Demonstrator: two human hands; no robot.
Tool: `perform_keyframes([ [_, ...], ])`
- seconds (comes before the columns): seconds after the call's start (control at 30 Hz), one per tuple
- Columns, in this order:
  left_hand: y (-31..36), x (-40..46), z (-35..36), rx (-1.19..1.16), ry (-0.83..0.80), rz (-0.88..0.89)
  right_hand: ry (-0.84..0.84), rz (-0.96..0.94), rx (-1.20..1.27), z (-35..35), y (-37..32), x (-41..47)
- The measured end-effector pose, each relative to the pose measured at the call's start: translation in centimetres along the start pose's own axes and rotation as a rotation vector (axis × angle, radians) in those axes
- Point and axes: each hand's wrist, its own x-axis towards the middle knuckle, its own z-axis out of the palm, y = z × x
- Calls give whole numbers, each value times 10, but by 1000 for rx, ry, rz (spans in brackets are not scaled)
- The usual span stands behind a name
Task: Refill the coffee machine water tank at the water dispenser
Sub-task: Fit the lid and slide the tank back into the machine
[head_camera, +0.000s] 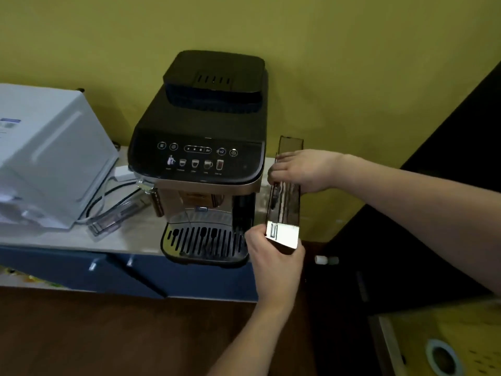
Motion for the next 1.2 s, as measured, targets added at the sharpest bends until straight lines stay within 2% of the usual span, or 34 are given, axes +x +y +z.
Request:
perform_keyframes([
  [0.2, -26, 50, 34, 6, 55, -38, -129, 59, -35, 25, 29, 46],
  [0.4, -40, 62, 39, 77, 37, -62, -39, 67, -8, 50, 28, 56],
  [0.5, -31, 62, 30, 152, -66, -106, -42, 231, 74, 47, 15, 38],
  [0.57, -23, 57, 11, 146, -181, -134, 107, 446, 276, 39, -6, 13],
  [0.67, -30, 50, -44, 215, -322, -75, 624, 815, 652, 33, -77, -31],
  [0.7, -36, 50, -69, 284, -339, -44, 783, 869, 747, 34, -109, -40],
  [0.73, -43, 53, -95, 364, -332, -25, 854, 860, 813, 32, -142, -44],
  [0.77, -51, 58, -123, 441, -306, -19, 842, 796, 874, 32, -172, -42],
  [0.87, -71, 81, -205, 550, -199, -86, 596, 532, 1025, 34, -229, -7],
  [1.0, -84, 145, -289, 641, -78, -94, 352, 421, 1314, 2, -250, 90],
  [1.1, -95, 200, -322, 738, -157, -66, 332, 473, 1515, -28, -257, 180],
  [1.2, -117, 241, -337, 844, -265, -84, 233, 684, 1728, -48, -259, 269],
])
